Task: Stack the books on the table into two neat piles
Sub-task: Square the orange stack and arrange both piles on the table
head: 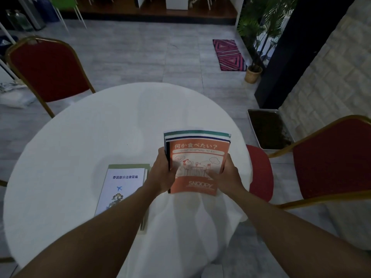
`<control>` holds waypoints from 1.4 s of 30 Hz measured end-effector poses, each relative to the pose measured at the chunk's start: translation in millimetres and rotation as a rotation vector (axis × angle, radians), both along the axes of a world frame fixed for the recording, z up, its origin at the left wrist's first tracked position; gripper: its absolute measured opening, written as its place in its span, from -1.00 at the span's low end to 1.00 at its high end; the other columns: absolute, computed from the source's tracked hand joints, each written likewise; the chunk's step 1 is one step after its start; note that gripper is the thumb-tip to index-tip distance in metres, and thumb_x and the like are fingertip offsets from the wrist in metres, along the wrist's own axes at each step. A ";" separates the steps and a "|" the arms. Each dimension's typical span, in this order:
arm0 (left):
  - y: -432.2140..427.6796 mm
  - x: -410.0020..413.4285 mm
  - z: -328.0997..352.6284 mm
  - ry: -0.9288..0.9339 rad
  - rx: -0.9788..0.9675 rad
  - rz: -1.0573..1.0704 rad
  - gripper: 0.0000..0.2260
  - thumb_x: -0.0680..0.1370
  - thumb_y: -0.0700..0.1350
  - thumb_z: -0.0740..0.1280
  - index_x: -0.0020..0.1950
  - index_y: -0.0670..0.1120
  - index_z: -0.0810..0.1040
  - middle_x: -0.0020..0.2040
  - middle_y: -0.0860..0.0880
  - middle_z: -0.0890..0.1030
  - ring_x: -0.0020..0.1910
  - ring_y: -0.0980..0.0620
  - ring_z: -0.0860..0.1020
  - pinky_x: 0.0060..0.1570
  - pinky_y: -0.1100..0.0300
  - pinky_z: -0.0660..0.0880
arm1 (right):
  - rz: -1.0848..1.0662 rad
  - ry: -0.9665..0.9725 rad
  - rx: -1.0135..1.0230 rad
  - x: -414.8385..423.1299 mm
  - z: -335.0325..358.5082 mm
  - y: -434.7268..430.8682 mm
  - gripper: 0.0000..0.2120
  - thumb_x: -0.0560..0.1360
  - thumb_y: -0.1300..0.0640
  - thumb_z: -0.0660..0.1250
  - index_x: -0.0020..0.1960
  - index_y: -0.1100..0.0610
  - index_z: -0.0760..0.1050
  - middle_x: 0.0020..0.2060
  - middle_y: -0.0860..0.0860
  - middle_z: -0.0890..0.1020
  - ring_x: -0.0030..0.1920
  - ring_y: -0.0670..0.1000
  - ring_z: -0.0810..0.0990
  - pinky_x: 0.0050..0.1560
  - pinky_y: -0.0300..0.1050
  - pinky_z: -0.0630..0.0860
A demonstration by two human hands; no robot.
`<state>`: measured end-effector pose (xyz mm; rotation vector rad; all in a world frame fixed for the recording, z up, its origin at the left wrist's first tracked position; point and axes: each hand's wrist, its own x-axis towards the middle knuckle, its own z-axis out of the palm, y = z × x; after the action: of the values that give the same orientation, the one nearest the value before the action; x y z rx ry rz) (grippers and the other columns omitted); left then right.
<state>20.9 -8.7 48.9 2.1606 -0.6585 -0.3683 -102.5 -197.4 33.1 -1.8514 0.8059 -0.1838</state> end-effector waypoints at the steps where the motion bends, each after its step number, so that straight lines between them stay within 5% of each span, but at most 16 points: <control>1: 0.8 -0.1 -1.0 0.010 -0.005 -0.004 -0.64 0.60 -0.05 0.30 0.36 -0.07 0.31 0.18 0.10 0.44 0.18 0.00 0.56 0.10 -0.05 0.60 | 0.003 0.022 0.017 -0.7 0.6 0.1 -0.51 0.48 0.20 0.51 0.26 -0.04 0.34 -0.02 -0.25 0.59 -0.03 -0.13 0.64 -0.30 -0.39 0.53; 8: 0.5 -6.2 -21.0 0.211 0.195 0.056 -0.68 0.59 -0.17 0.33 0.31 -0.11 0.34 0.25 -0.12 0.57 0.22 -0.16 0.61 0.02 -0.03 0.66 | 0.003 0.205 0.179 -5.6 -8.2 10.4 -0.51 0.50 0.19 0.50 0.25 0.03 0.27 0.19 0.09 0.64 -0.09 0.00 0.71 -0.33 -0.20 0.63; 13: 5.6 -15.5 -45.4 0.246 0.385 0.051 -0.62 0.57 -0.14 0.35 0.34 -0.18 0.36 0.27 -0.16 0.45 0.27 -0.16 0.53 0.09 -0.01 0.63 | 0.013 0.339 0.124 -13.8 -33.4 20.5 -0.46 0.45 0.20 0.54 0.32 0.16 0.36 0.23 0.12 0.61 0.16 0.14 0.66 0.13 0.13 0.65; 21: 8.6 -28.8 -73.4 0.298 0.570 0.034 -0.58 0.59 -0.11 0.34 0.38 -0.19 0.32 0.42 -0.20 0.26 0.33 -0.17 0.46 0.16 0.05 0.56 | 0.036 0.476 0.059 -24.6 -61.7 28.6 -0.45 0.40 0.17 0.58 0.33 0.18 0.47 0.26 0.16 0.57 0.19 0.17 0.64 0.18 0.14 0.63; 42: 9.6 -18.4 -82.6 0.386 0.593 0.030 -0.64 0.53 0.00 0.42 0.25 -0.11 0.47 0.24 -0.12 0.56 0.16 -0.15 0.62 0.08 0.02 0.63 | 0.050 0.560 0.058 -18.7 -68.5 25.1 -0.41 0.39 0.10 0.60 0.29 0.16 0.38 0.24 0.10 0.61 0.17 0.13 0.66 0.06 0.00 0.66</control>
<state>2.5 0.9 -33.7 2.5367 -0.3159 -1.0389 -121.3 -172.3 -35.4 -1.8861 1.1265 0.4042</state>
